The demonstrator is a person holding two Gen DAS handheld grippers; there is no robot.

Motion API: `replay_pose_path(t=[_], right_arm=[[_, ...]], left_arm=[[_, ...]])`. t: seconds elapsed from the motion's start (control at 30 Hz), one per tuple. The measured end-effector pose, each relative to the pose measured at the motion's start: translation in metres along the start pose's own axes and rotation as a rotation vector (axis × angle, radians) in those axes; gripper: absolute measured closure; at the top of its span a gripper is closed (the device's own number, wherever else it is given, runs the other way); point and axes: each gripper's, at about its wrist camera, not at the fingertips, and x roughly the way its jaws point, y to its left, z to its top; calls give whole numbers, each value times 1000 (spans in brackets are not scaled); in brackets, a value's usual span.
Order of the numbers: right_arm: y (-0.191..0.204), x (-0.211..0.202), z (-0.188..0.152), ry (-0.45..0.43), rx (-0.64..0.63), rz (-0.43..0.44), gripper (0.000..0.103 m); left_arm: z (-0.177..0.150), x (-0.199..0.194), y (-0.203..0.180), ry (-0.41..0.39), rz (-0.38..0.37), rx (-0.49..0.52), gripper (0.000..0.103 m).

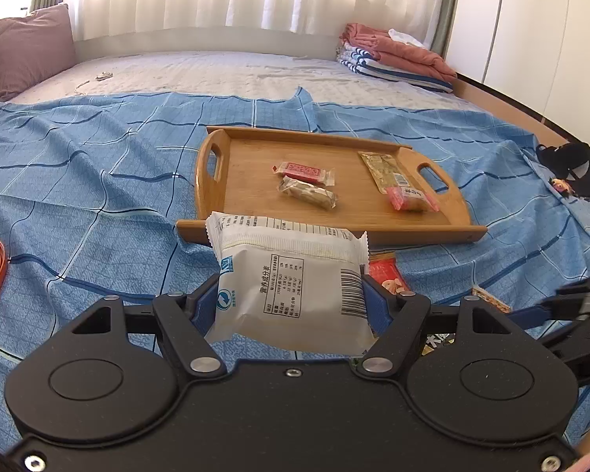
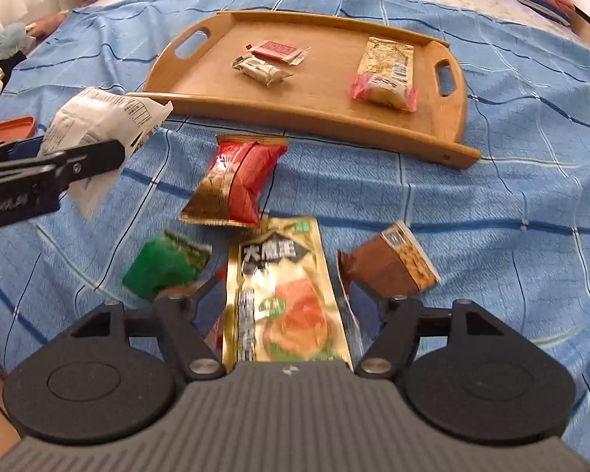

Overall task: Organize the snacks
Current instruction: 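Carry the white bag and yellow pack over the wooden tray with both grippers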

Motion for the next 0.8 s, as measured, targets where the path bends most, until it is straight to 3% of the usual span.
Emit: replay_pose_path(t=[0.23,0.27,0.3,0.47,0.8], right_arm=[[8,28,15,57,-50,0,23],[7,29,16,57,-39,4,24],[6,29,17,55,-26,13,36],[7,18,18,32,-23,7,39],[-20,-19,30,-46,119,40,40]], left_arm=[[0,1,2,2,6,5,32],[0,1,2,4,7,5,32],[1,2,2,5,8,3,32],[2,3,2,5,8,4,32],[20,9,5,-4,4,-42,32]])
